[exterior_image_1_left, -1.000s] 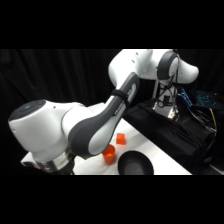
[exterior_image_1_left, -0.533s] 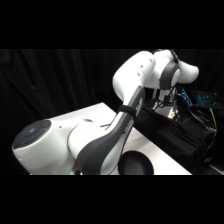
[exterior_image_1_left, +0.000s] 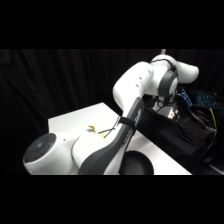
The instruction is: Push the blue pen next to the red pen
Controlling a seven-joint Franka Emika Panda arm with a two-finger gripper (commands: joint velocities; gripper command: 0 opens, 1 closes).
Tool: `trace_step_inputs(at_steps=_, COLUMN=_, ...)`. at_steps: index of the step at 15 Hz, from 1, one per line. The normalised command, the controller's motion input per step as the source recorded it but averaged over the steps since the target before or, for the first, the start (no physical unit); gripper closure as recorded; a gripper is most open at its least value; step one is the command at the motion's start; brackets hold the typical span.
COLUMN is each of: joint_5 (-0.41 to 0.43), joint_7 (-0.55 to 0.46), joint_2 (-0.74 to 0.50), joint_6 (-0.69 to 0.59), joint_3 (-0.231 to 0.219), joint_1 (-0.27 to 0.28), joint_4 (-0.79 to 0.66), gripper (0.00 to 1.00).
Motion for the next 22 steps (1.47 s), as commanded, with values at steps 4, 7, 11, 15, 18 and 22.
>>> trace_step_inputs(at_steps=4, joint_5=0.064, joint_7=0.0, joint_2=0.11, joint_6=-0.06, joint_3=0.028, joint_1=-0.081, joint_4=0.25, gripper=0.0)
trace_step_inputs(at_steps=7, joint_5=0.02, joint_7=0.0, joint_2=0.01, joint_6=-0.01, joint_3=-0.035, joint_1=-0.134, joint_4=0.15, gripper=0.0)
trace_step_inputs(at_steps=11, joint_5=0.036, joint_7=-0.03, joint_2=0.03, joint_6=-0.01, joint_3=-0.02, joint_1=-0.155, joint_4=0.12, gripper=0.0)
trace_step_inputs(at_steps=15, joint_5=0.041, joint_7=-0.05, joint_2=0.06, joint_6=-0.02, joint_3=0.002, joint_1=-0.129, joint_4=0.1, gripper=0.0)
trace_step_inputs(at_steps=18, joint_5=0.022, joint_7=-0.04, joint_2=0.02, joint_6=-0.03, joint_3=-0.002, joint_1=-0.088, joint_4=0.1, gripper=0.0)
trace_step_inputs(at_steps=22, joint_5=0.0, joint_7=-0.02, joint_2=-0.04, joint_6=-0.04, joint_3=-0.01, joint_1=-0.037, joint_4=0.08, gripper=0.0)
